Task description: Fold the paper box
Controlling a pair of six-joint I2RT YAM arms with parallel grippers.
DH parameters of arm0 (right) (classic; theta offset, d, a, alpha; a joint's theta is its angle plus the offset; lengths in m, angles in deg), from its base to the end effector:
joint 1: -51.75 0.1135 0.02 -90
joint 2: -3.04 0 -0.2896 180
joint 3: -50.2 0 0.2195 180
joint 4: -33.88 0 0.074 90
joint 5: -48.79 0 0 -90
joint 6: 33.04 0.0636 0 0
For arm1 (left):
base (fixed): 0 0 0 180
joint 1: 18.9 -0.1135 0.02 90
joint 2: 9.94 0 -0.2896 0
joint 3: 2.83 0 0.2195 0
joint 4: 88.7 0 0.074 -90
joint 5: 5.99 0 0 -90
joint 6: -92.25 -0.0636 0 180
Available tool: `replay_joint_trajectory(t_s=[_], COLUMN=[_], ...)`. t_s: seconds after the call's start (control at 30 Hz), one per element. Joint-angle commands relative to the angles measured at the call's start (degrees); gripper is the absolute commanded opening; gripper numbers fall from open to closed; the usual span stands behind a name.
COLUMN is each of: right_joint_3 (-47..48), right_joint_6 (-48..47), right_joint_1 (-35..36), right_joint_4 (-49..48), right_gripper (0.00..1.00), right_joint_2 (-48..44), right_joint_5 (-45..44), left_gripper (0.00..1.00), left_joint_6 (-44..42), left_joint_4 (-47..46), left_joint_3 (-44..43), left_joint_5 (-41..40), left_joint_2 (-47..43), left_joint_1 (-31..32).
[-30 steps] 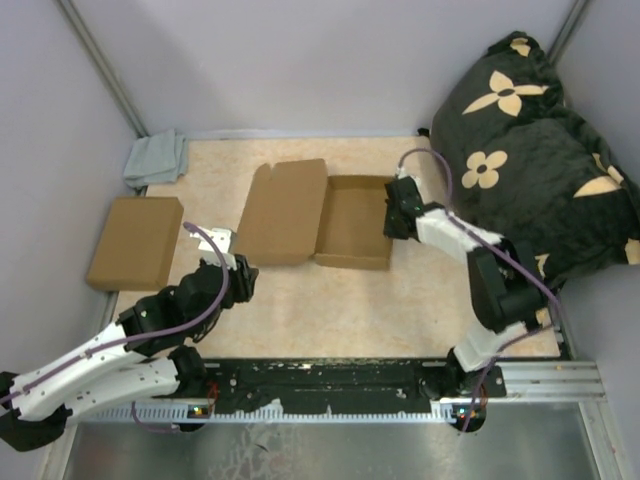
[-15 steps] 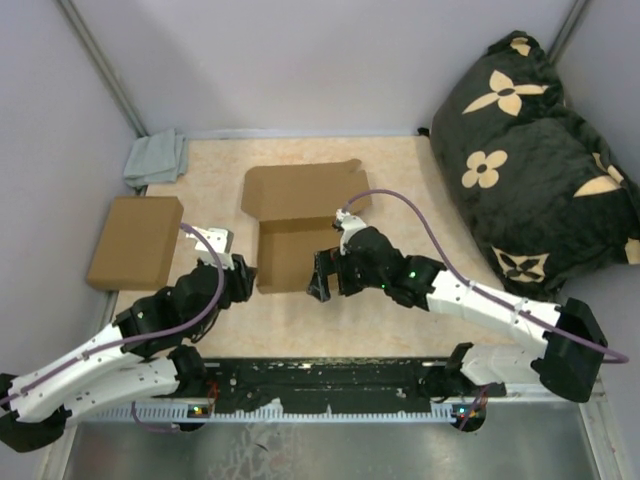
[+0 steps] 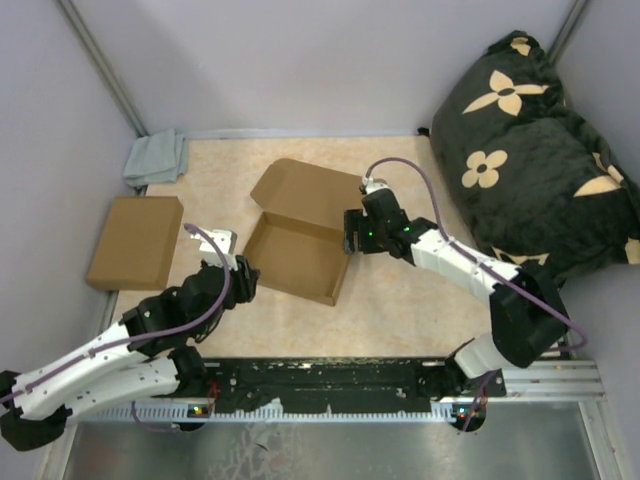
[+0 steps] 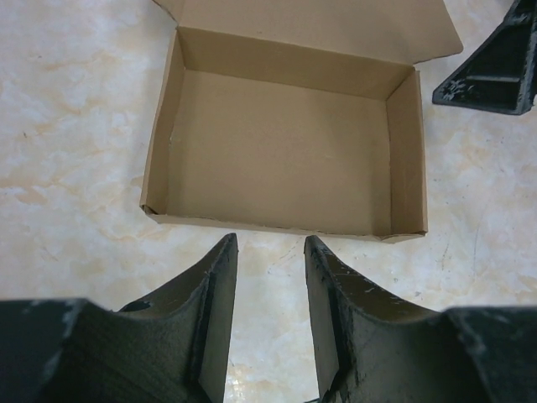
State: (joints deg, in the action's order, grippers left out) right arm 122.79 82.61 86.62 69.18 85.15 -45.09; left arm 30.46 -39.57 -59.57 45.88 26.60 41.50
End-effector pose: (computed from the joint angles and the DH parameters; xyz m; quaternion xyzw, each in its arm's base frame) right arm 0.2439 0.1647 0.2672 -0.0612 0.9208 0.1665 0.3474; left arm 0.0845 -0.0692 0.3017 0.0662 0.8282 -0.1341 0.5402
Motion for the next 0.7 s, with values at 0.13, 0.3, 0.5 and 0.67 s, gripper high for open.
replay_joint_trajectory(t_s=[0.13, 0.3, 0.5, 0.67], right_joint_3=[0.4, 1.8, -1.2, -4.6], right_joint_6=[2.8, 2.0, 1.0, -2.7], right_joint_1=[5.0, 7.3, 7.2, 7.2], right_joint_4=[-3.6, -2.6, -2.6, -2.6], right_gripper=[0.72, 0.66, 0.42, 0.27], right_joint_2=[5.2, 10.8, 10.7, 6.8], right_joint_5=[2.2, 1.3, -4.4, -8.6], left_gripper=[0.45, 0.59, 0.75, 0.73], left_joint_6=[1.0, 2.8, 2.7, -0.3], left_joint_4=[-3.8, -4.1, -4.9, -10.6], left_joint_3=[1.2, -0.9, -10.0, -14.1], left_joint_5=[0.2, -1.8, 4.2, 20.5], left_joint_2=[2.6, 6.0, 15.5, 24.6], left_joint_1=[0.3, 0.2, -5.6, -21.0])
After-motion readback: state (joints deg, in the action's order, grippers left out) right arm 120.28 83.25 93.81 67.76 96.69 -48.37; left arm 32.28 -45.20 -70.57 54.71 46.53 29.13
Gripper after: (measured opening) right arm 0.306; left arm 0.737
